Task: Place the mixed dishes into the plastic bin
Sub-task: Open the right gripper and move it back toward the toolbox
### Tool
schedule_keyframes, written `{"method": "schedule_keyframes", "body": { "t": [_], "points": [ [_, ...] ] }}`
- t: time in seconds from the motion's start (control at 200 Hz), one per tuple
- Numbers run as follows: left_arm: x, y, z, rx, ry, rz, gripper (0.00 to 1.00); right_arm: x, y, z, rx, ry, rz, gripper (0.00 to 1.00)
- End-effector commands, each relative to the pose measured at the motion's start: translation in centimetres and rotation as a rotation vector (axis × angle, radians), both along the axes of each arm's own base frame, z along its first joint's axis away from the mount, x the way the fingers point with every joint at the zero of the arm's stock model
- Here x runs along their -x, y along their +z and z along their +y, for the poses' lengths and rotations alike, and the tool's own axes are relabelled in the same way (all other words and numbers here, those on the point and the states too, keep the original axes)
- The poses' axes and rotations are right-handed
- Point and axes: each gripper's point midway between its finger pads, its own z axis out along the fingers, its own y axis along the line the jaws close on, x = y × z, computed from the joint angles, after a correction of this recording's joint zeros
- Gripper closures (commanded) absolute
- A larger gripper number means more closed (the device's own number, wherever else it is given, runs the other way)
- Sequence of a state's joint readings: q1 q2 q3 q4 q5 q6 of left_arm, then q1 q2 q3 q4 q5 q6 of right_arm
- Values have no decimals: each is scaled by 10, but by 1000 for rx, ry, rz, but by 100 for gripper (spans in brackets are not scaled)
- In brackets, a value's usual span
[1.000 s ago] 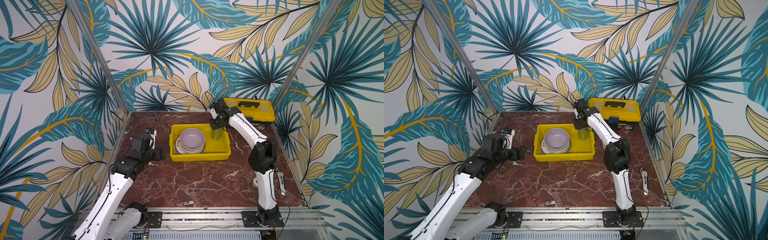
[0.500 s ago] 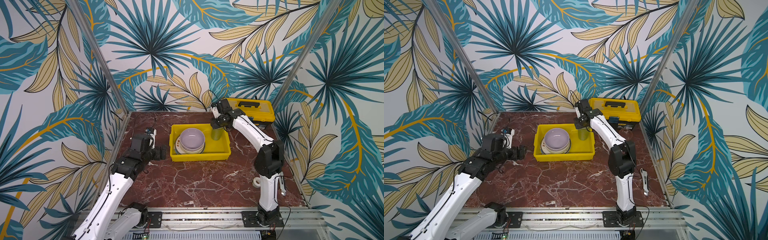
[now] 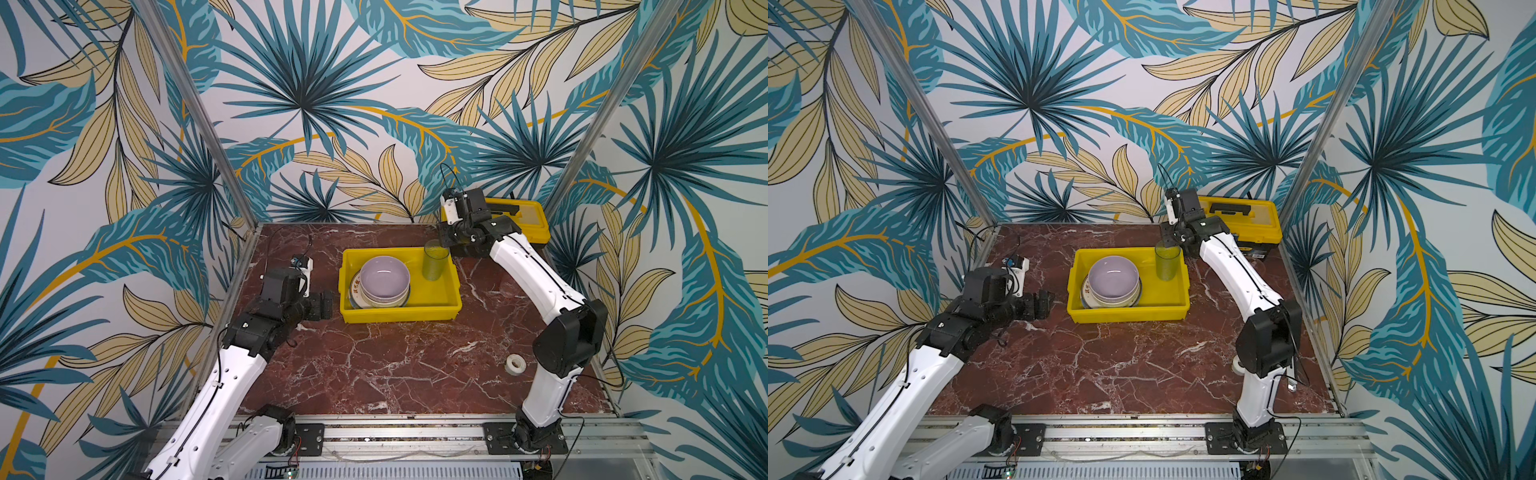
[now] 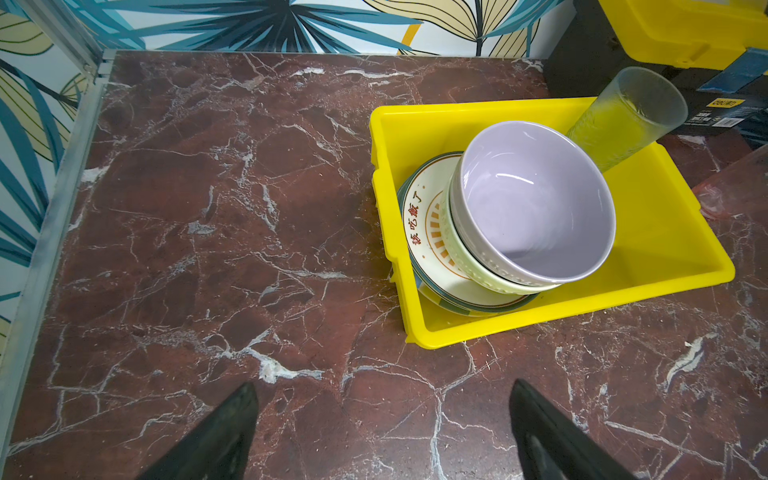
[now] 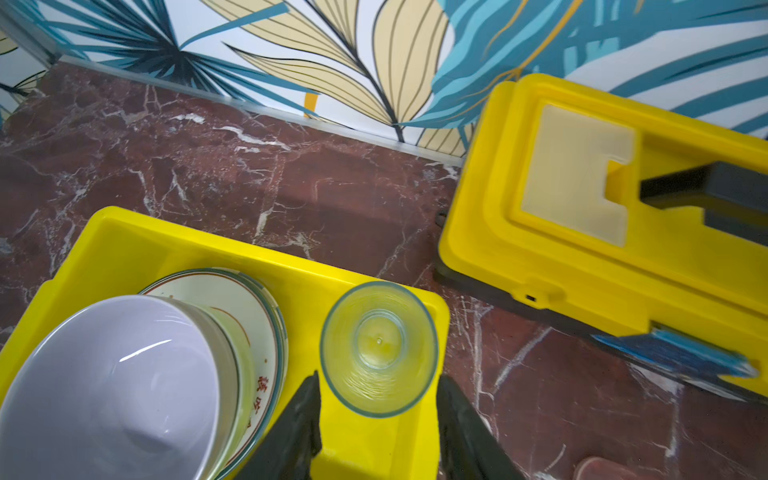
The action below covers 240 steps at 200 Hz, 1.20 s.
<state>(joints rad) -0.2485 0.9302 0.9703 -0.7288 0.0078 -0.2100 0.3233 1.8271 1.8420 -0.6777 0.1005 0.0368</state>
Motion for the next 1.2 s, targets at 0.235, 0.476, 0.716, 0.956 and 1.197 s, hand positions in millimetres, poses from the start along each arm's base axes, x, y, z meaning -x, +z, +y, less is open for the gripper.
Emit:
{"method": "schedule_keyframes", "body": {
  "t": [0.235, 0.476, 0.716, 0.956, 1.197],
  "points": [
    [-1, 2, 0, 18, 0, -17, 5, 36, -6, -127, -30, -339, 29, 54],
    [-1, 1, 0, 17, 1, -15, 5, 61, -27, -206, -68, -562, 102, 55],
    [-1, 0, -1, 23, -1, -12, 5, 80, -52, -258, -110, -707, 124, 61],
    [-1, -1, -1, 23, -1, -9, 5, 83, -81, -273, -142, -750, 162, 64],
    [-1, -1, -1, 21, -2, -9, 5, 73, -103, -276, -170, -756, 193, 66]
  ]
}}
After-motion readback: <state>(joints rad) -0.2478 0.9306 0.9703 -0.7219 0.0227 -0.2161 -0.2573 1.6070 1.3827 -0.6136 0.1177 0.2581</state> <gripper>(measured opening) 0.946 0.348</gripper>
